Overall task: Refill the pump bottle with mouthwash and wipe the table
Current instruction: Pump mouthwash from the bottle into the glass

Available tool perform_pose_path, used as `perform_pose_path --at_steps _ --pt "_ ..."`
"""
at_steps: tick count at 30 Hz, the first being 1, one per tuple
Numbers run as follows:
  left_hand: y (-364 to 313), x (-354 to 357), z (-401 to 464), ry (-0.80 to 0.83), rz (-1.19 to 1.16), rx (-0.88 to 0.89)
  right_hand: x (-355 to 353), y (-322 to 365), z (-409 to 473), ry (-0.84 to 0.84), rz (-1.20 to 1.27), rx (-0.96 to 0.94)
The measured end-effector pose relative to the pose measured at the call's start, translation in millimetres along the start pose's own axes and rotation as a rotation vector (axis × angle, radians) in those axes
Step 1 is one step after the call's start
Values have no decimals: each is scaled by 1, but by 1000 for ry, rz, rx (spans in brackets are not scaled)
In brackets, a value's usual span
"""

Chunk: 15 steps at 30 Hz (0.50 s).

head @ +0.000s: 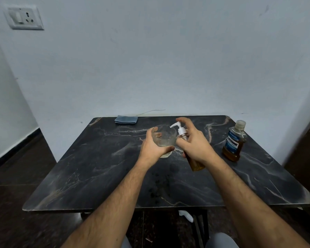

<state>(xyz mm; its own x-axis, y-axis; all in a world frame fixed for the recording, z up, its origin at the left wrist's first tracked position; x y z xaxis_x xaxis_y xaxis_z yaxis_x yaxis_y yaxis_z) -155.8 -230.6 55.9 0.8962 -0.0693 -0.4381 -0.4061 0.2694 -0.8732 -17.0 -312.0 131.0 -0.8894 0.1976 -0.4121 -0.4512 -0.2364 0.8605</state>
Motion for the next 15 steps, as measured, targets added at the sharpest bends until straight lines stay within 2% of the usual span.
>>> perform_pose_path --at_steps 9,15 --pt "0 2 0 5 -3 11 -3 -2 -3 -33 -84 10" --pt "5 2 3 3 -1 0 -7 -11 -1 -85 -22 -31"
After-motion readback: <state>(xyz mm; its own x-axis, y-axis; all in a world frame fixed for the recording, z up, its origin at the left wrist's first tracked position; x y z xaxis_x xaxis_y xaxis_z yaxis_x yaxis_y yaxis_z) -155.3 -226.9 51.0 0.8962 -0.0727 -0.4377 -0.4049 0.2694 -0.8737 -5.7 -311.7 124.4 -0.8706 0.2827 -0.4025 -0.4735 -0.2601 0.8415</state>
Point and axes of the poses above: each hand's wrist, its own z-axis towards the middle knuckle, its own x-axis out of the palm, y = z × x, the point moved 10 cm from there along z, towards the middle knuckle, and after that the axes turned 9 degrees about z, right-handed, at the moved point
